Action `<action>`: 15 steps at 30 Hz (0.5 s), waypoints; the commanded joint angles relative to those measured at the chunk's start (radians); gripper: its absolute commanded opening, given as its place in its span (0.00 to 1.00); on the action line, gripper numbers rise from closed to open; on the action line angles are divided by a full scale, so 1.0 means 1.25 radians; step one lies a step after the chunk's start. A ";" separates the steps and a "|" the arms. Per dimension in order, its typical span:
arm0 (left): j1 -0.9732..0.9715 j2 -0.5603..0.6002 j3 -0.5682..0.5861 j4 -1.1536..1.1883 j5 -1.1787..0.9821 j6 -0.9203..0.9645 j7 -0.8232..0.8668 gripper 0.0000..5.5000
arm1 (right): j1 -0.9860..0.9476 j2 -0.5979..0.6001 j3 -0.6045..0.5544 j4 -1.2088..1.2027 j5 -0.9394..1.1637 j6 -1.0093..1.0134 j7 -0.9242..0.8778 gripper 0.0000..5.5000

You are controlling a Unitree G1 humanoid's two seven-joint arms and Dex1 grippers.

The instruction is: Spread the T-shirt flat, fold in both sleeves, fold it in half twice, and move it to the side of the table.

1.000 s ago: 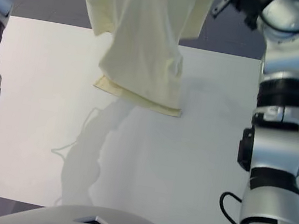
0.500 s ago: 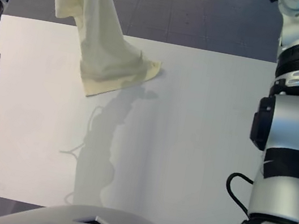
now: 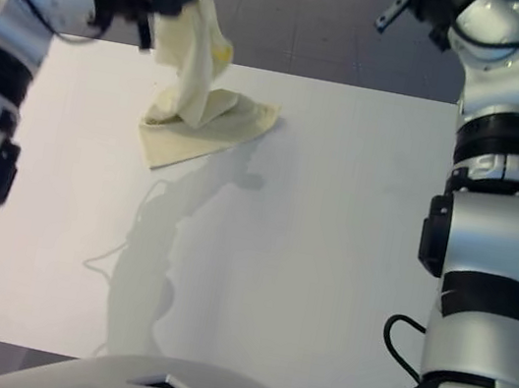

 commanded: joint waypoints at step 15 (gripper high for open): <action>0.918 0.460 0.201 -1.143 -0.328 0.384 -0.335 0.00 | 0.543 -0.162 -0.003 -0.764 0.230 0.351 0.437 0.04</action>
